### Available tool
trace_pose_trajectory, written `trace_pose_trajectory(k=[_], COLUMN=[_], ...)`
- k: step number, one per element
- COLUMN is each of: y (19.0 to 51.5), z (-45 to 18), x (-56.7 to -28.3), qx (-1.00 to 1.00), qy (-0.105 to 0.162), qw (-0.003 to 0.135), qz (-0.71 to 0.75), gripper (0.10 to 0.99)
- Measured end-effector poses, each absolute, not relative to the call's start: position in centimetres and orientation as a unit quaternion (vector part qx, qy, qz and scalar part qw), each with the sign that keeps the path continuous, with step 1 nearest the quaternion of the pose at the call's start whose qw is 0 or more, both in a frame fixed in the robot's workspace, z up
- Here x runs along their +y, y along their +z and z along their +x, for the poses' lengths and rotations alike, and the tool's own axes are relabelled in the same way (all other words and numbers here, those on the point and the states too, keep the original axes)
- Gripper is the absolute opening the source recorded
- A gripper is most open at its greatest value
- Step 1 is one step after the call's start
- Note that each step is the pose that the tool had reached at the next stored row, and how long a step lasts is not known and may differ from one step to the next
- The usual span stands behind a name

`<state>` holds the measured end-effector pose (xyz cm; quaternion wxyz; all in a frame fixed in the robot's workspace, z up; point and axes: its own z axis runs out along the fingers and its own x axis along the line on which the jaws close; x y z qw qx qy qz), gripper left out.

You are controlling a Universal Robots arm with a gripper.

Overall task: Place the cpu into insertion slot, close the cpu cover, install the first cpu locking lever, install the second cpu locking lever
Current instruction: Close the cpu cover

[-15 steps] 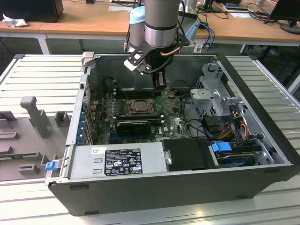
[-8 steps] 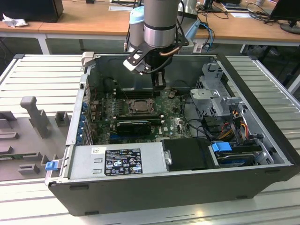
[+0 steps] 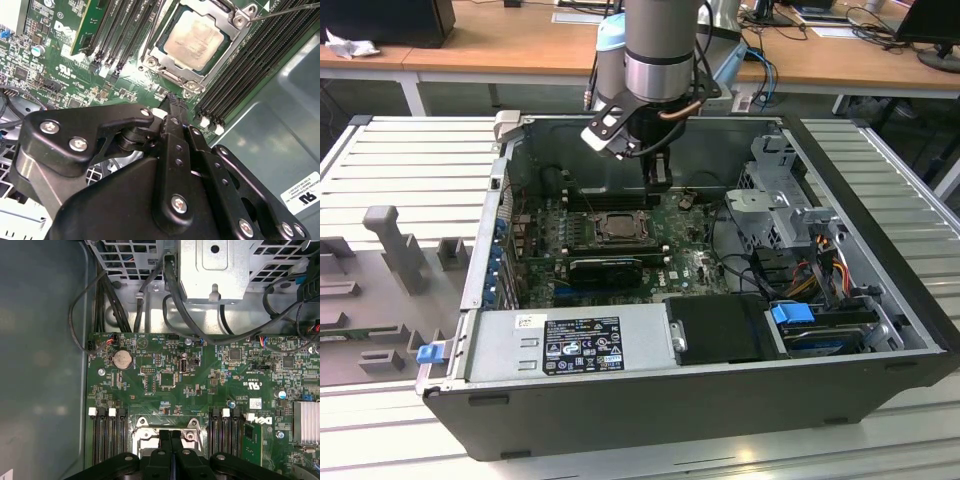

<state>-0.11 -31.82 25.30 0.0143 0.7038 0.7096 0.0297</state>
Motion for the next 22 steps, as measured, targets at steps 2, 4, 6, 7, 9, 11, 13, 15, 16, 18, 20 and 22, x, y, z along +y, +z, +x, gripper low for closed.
trace_pose_trajectory(k=[2, 4, 6, 7, 9, 11, 13, 15, 16, 18, 20, 22], y=[25.3, 25.3, 25.3, 25.3, 25.3, 25.2, 25.2, 25.2, 25.2, 25.1, 24.9, 24.5], z=[-0.2, -0.3, -0.3, -0.4, -0.5, -0.5, -0.8, -1.1, -1.4, -2.0, -2.5, -3.0], x=[-31.8, -31.8, -31.8, -31.8, -31.8, -31.8, -31.8, -31.8, -31.8, -31.8, -31.8, -31.8], qx=[0.71, 0.71, 0.71, 0.71, 0.71, 0.71, 0.71, 0.71, 0.71, 0.71, 0.71, 0.71], qy=[0.03, 0.03, 0.03, 0.03, 0.03, 0.03, 0.03, 0.03, 0.03, 0.03, 0.03, 0.03], qw=[0.014, 0.014, 0.014, 0.014, 0.014, 0.014, 0.014, 0.014, 0.014, 0.014, 0.014, 0.014], qz=[0.704, 0.704, 0.704, 0.704, 0.704, 0.704, 0.704, 0.704, 0.704, 0.704, 0.704, 0.704], gripper=[0.106, 0.106, 0.106, 0.106, 0.106, 0.106, 0.106, 0.106, 0.106, 0.106, 0.106, 0.106])
